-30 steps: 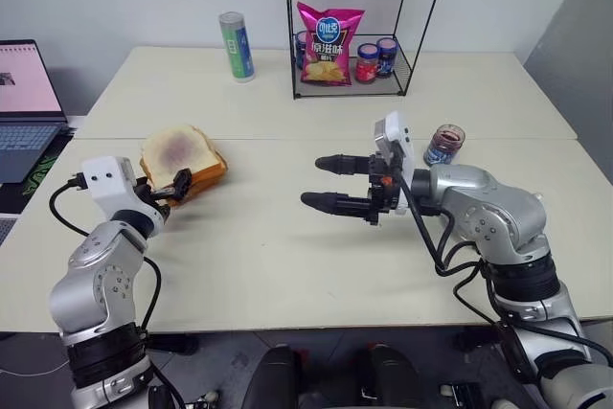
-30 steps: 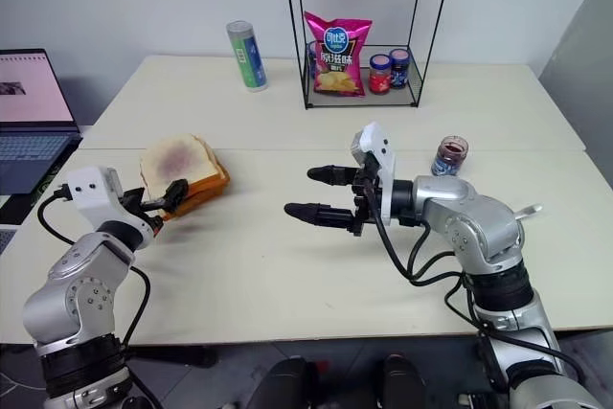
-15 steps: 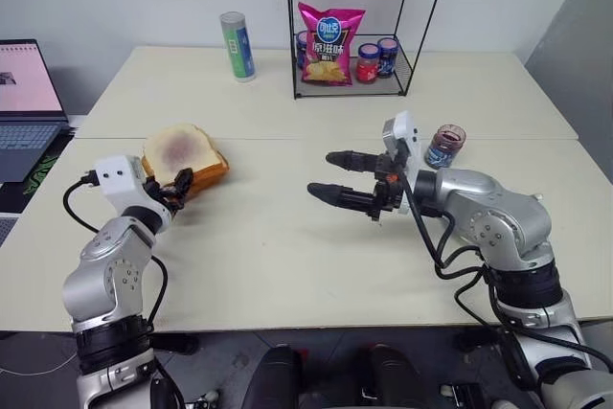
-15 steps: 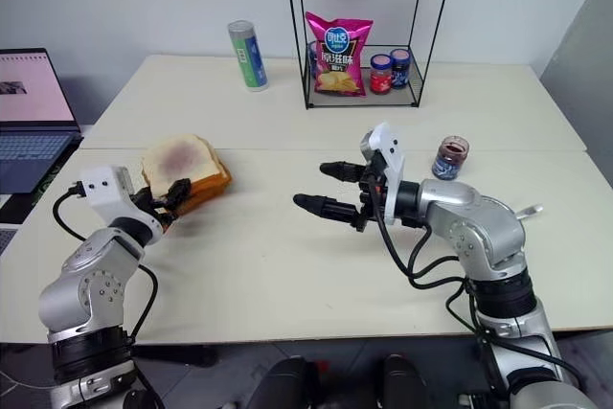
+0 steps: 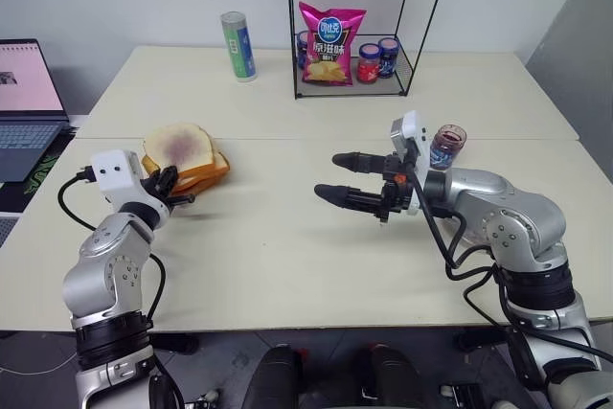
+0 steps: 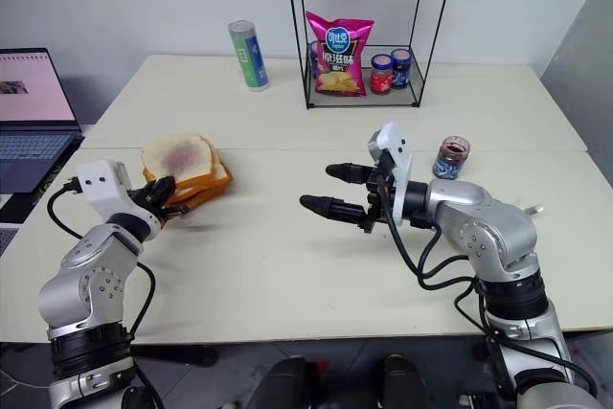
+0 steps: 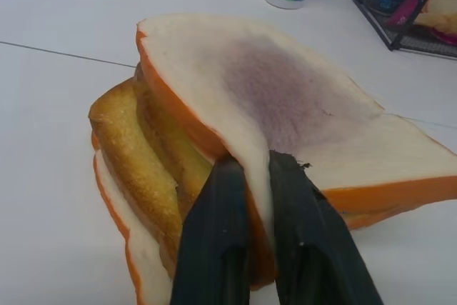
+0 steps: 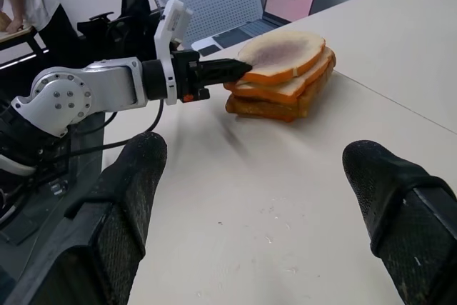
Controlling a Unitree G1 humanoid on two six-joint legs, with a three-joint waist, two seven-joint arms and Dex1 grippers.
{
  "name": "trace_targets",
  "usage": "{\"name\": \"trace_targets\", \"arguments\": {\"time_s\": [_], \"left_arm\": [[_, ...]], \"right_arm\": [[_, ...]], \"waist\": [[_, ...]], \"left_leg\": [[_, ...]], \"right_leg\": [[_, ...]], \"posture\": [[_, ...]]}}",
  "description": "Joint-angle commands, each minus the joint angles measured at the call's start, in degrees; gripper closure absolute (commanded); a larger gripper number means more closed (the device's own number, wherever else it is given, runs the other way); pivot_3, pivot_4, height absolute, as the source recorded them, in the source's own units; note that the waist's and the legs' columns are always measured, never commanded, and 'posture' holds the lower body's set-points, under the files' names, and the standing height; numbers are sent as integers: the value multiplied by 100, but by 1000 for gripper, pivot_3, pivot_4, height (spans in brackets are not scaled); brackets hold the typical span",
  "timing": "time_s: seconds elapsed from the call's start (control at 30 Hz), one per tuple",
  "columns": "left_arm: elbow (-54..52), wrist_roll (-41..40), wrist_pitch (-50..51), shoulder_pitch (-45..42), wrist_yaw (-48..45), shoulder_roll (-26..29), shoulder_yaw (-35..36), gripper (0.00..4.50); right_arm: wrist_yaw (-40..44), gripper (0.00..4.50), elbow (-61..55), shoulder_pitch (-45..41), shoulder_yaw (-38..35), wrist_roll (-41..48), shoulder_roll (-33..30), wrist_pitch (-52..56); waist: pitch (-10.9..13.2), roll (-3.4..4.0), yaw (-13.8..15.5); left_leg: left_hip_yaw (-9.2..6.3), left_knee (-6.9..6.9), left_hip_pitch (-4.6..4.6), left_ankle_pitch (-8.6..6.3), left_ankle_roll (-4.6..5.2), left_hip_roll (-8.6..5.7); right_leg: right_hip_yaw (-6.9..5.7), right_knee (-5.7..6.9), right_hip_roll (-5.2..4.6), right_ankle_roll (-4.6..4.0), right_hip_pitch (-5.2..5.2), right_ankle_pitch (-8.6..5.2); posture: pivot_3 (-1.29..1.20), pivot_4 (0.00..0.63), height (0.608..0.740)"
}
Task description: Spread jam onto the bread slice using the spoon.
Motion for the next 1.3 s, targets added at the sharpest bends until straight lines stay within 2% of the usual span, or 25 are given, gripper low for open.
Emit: {"name": "trace_targets", "arguments": {"time_s": [0.03, 0.27, 0.53, 1.07, 1.3], "left_arm": [[-255, 232, -338, 46, 95, 104, -116, 4479], [-846, 606, -982, 29, -32, 218, -520, 4479], [-1232, 736, -852, -225, 102, 200, -838, 4479], [-987, 403, -387, 23, 1028, -339, 22, 4479], [-530, -51, 450, 175, 1122, -443, 384, 4479]], "right_arm": [[-23, 152, -209, -60, -115, 143, -65, 34], [-91, 152, -176, -60, -82, 167, -80, 57], [-80, 152, -144, -108, -94, 188, -126, 106], [-107, 152, -365, -42, -106, 254, -206, 273], [-107, 152, -381, -54, -83, 243, -227, 288]], "waist": [[0, 0, 0], [0, 0, -2], [0, 0, -6], [1, -2, -7], [1, -2, -8]], "left_leg": [[0, 0, 0, 0, 0, 0], [-1, -1, -3, 0, 0, 2], [1, -3, -5, -1, 0, 1], [2, -3, -4, -1, 0, 2], [2, -3, -3, -1, 0, 1]], "right_leg": [[1, 0, 0, 0, 0, 0], [2, -3, 0, -8, -2, 4], [2, -5, 0, -15, -3, 9], [0, -4, 2, 3, -2, -1], [-2, -4, 2, 3, -3, -2]], "posture": [[0, 150, 740], [0, 150, 740], [0, 150, 740], [0, 150, 740], [0, 150, 740]]}}
